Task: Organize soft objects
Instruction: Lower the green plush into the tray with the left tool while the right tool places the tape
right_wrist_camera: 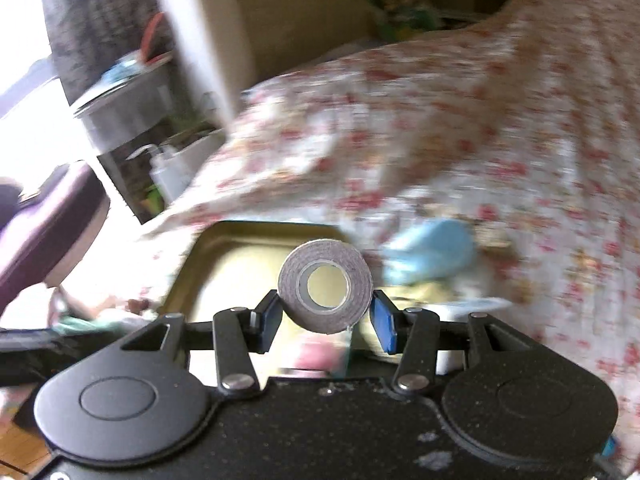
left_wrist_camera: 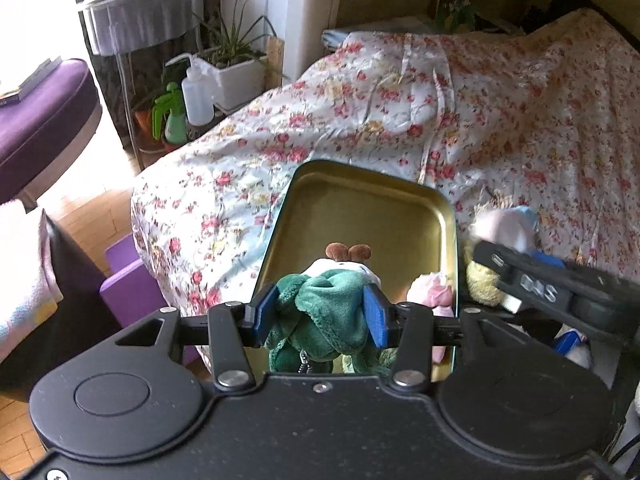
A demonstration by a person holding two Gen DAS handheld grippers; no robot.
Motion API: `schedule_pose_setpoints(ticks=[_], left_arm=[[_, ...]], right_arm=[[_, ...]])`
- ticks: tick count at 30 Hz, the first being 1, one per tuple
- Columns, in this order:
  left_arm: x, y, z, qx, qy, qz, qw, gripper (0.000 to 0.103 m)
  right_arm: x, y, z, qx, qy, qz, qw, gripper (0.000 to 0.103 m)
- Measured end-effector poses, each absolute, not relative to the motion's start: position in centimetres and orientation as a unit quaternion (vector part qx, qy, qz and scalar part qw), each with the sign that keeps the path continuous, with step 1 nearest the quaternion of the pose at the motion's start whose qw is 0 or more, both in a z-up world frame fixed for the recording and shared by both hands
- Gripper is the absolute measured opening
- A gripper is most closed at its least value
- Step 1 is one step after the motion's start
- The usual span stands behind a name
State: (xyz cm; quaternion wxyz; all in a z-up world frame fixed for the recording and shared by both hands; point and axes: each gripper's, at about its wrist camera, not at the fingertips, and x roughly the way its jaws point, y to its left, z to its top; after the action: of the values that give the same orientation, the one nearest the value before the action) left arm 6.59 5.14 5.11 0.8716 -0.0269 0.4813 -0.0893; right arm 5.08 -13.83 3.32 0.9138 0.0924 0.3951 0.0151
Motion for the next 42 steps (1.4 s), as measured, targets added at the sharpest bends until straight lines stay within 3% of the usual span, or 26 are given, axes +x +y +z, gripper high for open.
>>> schedule_pose_setpoints(ticks=[9,11,13,42], left_arm=[[7.3,4.6,3.9,-0.023,0.504,-0.071,0.86,0.051],[7.5,4.2,3.7,-0.021,0.507,-0.07,0.859,0.056],[7.7,3.9,3.5,-0.018,0.51,-0.066,0.857,0.059],[9.4,-2.2,-0.1,0.021,0.553,-0.024,0.832,0.063]], right_arm=[[7.0,-11.0,4.2,0.09,0.387,0.05,0.916,0.049],[7.0,-11.1,3.9,0.091,0.388,0.052,0.916,0.058],[7.1,-11.2,3.6,0.087,0.389,0.049,0.916,0.059],[5.0,-16.3,5.7,0.098,0.372,0.046,0.922,0.071]])
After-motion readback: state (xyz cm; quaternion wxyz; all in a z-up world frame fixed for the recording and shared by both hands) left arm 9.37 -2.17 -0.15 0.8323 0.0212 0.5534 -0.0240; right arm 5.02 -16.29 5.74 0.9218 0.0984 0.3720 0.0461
